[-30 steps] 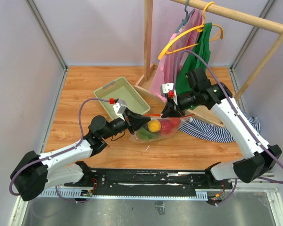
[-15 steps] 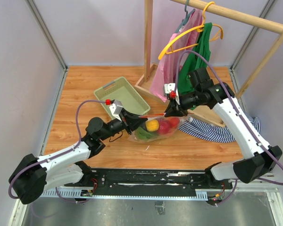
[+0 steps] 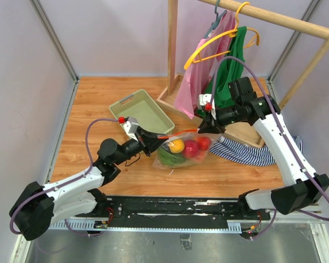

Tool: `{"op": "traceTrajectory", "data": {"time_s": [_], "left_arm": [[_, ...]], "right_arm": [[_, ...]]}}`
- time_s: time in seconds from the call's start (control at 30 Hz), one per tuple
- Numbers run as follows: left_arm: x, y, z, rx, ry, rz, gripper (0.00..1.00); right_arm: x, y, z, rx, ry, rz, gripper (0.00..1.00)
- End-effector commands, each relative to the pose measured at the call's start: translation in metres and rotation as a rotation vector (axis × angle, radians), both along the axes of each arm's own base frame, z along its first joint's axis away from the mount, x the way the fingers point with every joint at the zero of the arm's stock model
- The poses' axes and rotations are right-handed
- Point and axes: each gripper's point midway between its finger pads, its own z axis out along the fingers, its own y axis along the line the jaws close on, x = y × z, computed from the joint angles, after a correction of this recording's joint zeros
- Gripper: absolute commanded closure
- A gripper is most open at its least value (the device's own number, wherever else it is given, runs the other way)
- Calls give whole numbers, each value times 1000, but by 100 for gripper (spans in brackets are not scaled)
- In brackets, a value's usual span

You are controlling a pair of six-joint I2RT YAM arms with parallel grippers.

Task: Open the zip-top bag and remove the fake food
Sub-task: Unzip the zipper food storage bag at the center of the board.

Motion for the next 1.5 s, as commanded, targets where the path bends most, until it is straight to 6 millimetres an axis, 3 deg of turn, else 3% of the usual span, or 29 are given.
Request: {"op": "traceTrajectory", "data": {"time_s": [0.0,0.63,1.47], "left_arm": [[7,11,3,-27,-15,52,100],[14,13,-22,4,24,67,100],[20,20,-31,38,27,92,100]], "right_arm": [[1,-16,5,-12,-32,-41,92],[19,-51,-3,-81,-75,-152,92],[33,-86,-18,-211,-106,-249,92]]}}
